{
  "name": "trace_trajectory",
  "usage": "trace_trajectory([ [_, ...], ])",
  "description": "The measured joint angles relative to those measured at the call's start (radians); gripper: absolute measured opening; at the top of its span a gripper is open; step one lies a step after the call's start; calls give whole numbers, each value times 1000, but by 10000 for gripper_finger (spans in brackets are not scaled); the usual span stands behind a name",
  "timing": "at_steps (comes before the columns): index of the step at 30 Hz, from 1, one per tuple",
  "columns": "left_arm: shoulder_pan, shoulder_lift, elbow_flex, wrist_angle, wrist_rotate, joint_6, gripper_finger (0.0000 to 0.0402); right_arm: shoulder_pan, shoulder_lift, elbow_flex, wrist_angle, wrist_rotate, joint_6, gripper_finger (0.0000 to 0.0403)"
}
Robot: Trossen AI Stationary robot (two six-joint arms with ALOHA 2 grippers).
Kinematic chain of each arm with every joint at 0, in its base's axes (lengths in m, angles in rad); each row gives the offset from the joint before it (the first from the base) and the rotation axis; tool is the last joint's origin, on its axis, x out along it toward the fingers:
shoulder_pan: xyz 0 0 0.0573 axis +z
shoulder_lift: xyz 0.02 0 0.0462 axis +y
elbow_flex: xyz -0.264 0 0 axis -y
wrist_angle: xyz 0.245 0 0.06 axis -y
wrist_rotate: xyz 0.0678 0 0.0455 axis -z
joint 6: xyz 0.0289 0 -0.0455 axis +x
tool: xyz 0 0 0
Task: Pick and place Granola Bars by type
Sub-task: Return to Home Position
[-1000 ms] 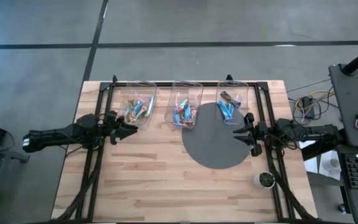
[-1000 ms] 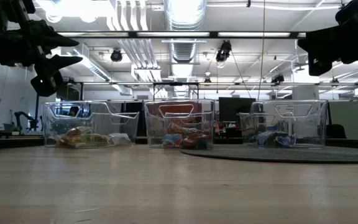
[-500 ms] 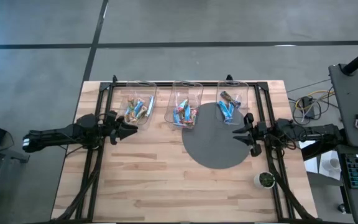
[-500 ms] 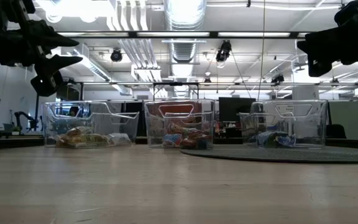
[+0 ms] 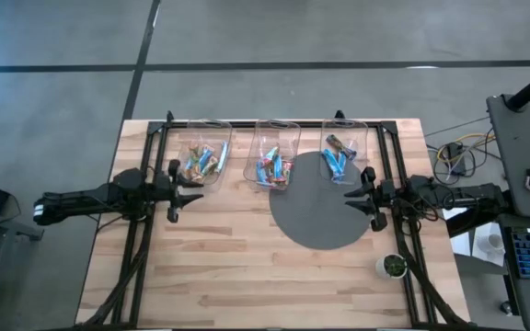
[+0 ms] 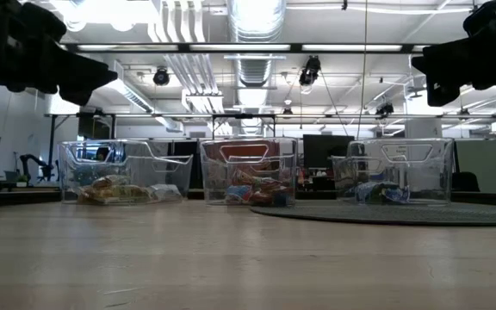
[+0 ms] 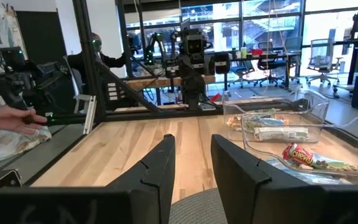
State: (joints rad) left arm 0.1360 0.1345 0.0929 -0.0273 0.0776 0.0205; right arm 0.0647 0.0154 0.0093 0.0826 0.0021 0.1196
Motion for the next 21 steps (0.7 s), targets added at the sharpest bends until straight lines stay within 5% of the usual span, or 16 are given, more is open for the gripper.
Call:
trace_trajectory([
  [10, 0, 0, -36, 9, 26, 32, 126, 0, 0, 0, 0, 0, 0, 95],
  [21, 0, -1, -84, 88, 176, 16, 126, 0, 0, 0, 0, 0, 0, 95],
])
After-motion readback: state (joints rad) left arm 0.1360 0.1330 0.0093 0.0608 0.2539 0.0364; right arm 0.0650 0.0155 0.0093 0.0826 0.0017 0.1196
